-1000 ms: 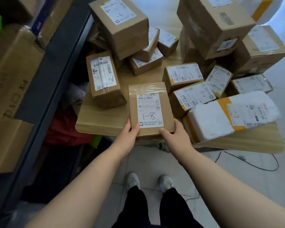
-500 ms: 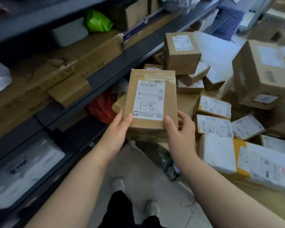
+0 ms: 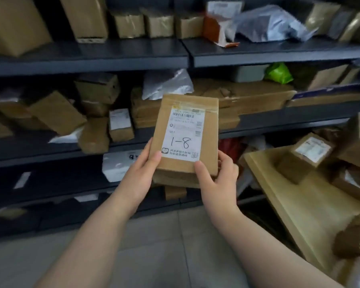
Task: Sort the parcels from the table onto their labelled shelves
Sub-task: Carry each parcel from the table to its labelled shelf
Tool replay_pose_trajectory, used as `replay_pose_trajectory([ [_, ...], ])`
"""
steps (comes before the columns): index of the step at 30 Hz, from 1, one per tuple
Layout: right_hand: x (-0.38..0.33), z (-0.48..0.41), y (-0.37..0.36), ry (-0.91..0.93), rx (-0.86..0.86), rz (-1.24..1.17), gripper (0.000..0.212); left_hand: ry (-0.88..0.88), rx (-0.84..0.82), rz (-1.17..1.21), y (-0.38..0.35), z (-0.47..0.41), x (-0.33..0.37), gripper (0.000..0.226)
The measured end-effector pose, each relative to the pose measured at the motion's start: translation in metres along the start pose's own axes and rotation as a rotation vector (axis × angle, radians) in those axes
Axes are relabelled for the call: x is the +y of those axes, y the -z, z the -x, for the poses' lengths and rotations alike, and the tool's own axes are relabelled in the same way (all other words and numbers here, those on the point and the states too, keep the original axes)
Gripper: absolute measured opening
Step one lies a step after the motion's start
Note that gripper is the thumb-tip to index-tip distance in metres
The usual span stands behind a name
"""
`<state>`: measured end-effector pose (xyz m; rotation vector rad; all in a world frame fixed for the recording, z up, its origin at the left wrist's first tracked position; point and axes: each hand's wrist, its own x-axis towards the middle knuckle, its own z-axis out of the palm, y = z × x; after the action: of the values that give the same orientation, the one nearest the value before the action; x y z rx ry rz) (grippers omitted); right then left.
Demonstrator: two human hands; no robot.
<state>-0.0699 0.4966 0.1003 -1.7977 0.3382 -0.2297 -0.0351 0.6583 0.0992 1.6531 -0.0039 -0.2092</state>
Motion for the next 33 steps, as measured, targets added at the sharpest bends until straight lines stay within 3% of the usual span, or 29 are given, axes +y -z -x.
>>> replay_pose_trajectory([
  [13,-0.063,0.175,-0.329,0.219,-0.765,-0.013,0.053,0.020,0.721,0.059,0.328,0.214,-0.048,0.039],
  [18,-0.079,0.238,-0.401,0.280,-1.027,0.007,0.038,0.031,0.920,0.106,0.382,0.284,-0.063,0.034],
  [23,-0.083,0.271,-0.461,0.306,-1.195,0.081,0.056,0.089,1.098,0.153,0.415,0.322,-0.092,0.042],
  [33,-0.111,0.292,-0.589,0.407,-1.529,0.198,0.061,0.148,1.444,0.229,0.497,0.326,-0.113,0.044],
])
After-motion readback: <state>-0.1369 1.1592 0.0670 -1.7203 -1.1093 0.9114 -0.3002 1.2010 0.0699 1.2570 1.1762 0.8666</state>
